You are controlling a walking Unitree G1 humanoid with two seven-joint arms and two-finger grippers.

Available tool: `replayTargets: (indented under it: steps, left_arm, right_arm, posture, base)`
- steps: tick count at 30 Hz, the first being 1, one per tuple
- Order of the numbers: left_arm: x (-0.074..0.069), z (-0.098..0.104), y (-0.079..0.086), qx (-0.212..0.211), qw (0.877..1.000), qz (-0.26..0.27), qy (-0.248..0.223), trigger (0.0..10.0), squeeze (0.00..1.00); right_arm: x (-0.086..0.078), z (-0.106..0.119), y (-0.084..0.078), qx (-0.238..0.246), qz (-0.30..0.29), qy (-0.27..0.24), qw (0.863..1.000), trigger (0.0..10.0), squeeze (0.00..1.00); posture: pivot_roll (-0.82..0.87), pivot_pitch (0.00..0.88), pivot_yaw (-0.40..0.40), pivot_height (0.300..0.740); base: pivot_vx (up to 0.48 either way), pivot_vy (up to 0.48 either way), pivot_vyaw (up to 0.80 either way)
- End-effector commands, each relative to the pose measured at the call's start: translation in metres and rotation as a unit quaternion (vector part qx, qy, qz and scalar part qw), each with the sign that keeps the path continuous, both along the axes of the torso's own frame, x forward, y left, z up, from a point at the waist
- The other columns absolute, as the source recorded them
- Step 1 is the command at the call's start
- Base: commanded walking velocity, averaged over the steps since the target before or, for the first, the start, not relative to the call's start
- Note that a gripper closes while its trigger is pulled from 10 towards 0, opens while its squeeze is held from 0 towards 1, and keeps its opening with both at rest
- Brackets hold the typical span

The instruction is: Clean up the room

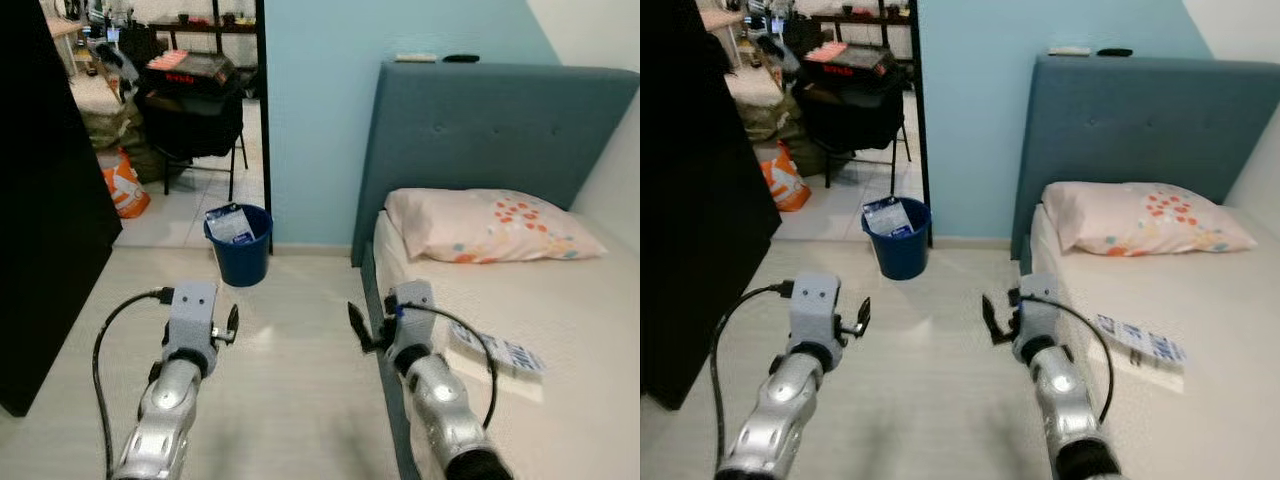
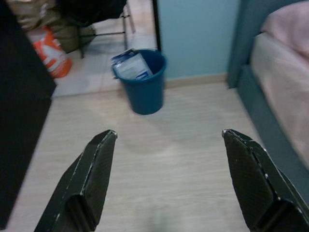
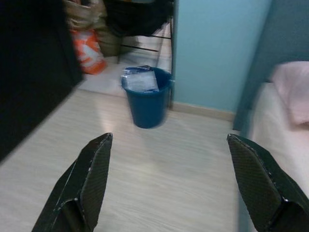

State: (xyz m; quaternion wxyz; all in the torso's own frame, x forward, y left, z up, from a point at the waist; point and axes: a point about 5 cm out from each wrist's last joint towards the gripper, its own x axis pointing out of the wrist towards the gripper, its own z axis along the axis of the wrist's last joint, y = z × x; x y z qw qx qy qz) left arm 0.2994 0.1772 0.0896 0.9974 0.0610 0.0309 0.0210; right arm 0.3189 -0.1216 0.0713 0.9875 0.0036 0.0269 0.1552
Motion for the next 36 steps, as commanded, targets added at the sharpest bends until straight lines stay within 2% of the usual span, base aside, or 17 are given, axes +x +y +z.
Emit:
replayTargets:
  steps: [1, 31, 36]
  left_arm:
    - [0.0005, -0.0015, -0.0029, -0.002, 1.000, -0.007, 0.003, 10.0, 0.00]
    - [0.0016, -0.0033, -0.0020, -0.001, 1.000, -0.011, 0.003, 10.0, 0.00]
    - [0.0017, -0.0032, -0.0016, -0.001, 1.000, -0.012, 0.003, 10.0, 0.00]
  right_arm:
    - [-0.0014, -0.0032, -0.0092, -0.011, -0.012, 0.004, 1.000, 10.0, 0.00]
    - [-0.0018, -0.0055, -0.0113, -0.001, -0.026, 0.010, 1.000, 10.0, 0.00]
    - [-0.0021, -0.0064, -0.0118, 0.002, -0.026, 0.013, 1.000, 10.0, 0.00]
  posture:
    - [-0.03, 0.021, -0.033, 0.740]
    - [-0.03, 0.024, -0.029, 0.740]
    - [-0.03, 0.026, -0.027, 0.740]
  base:
    - [0.352, 0.000, 0.00]
    - [0.346, 0.000, 0.00]
    - [0.335, 0.000, -0.74]
